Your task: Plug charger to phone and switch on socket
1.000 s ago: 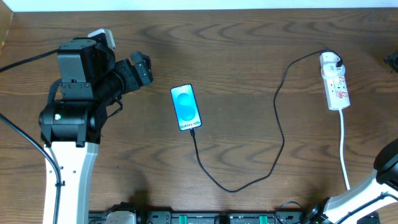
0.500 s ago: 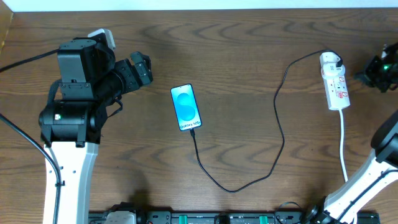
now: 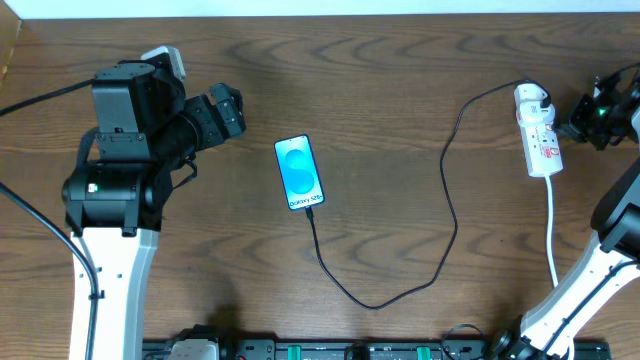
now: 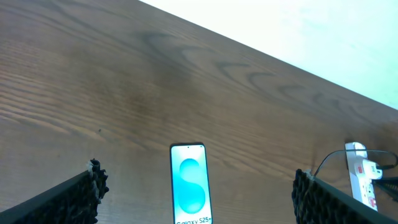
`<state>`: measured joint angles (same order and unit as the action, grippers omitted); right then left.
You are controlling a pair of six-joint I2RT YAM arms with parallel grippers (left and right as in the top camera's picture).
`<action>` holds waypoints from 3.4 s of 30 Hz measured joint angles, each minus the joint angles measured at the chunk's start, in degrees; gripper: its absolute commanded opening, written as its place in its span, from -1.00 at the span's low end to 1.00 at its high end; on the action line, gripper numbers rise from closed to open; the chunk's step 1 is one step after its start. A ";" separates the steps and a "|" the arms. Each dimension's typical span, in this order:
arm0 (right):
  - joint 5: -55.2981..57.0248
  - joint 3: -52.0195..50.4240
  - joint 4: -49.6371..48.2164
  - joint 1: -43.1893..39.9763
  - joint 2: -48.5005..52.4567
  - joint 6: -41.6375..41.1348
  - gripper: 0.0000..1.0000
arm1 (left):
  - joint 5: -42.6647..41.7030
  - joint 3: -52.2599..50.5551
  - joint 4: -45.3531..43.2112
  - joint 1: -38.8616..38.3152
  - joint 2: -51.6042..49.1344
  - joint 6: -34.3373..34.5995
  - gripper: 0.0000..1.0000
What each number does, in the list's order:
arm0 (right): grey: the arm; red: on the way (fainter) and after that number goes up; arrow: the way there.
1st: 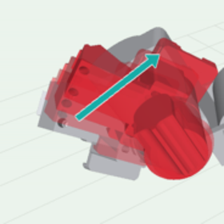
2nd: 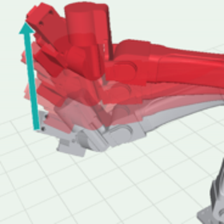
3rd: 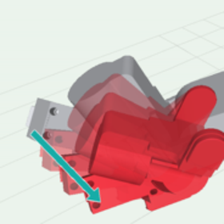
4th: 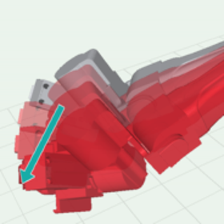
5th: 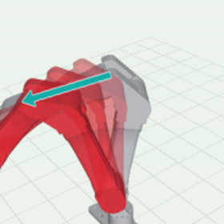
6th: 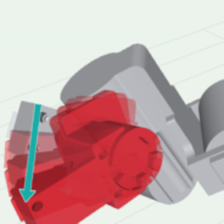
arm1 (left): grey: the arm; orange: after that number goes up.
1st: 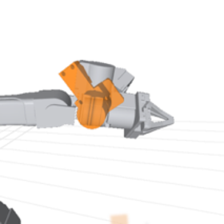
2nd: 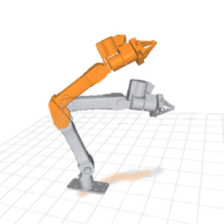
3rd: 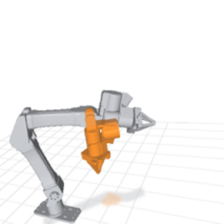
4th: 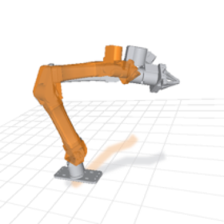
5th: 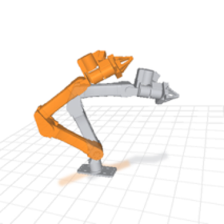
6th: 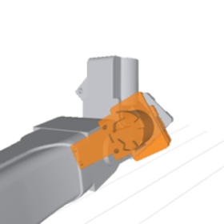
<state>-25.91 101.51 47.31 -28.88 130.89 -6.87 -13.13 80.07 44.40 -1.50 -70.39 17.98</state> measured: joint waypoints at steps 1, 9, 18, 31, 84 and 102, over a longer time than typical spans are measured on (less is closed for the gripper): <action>0.00 0.00 -0.02 0.04 0.00 0.11 -0.98 | 0.00 0.00 0.00 0.00 0.00 0.00 0.95; 0.63 0.00 -0.33 0.68 0.00 1.38 -0.98 | 0.00 0.00 0.00 0.00 0.00 0.00 0.95; 2.21 0.35 0.22 1.44 -0.04 1.70 -0.98 | 0.00 0.00 0.00 0.00 0.00 -0.02 0.95; 5.22 1.14 1.31 3.26 -0.26 2.62 -0.98 | 0.00 0.00 0.00 0.00 0.00 0.00 0.95; -0.66 1.14 12.92 2.01 -34.16 -0.07 -0.97 | 0.02 0.00 0.00 0.00 0.00 0.00 0.95; 16.94 1.16 20.81 38.27 -48.17 1.01 -0.98 | 0.00 0.00 0.00 0.00 0.00 0.00 0.95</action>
<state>-8.97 102.67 68.12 9.39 82.72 -5.87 -13.13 80.07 44.40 -1.50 -70.39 17.98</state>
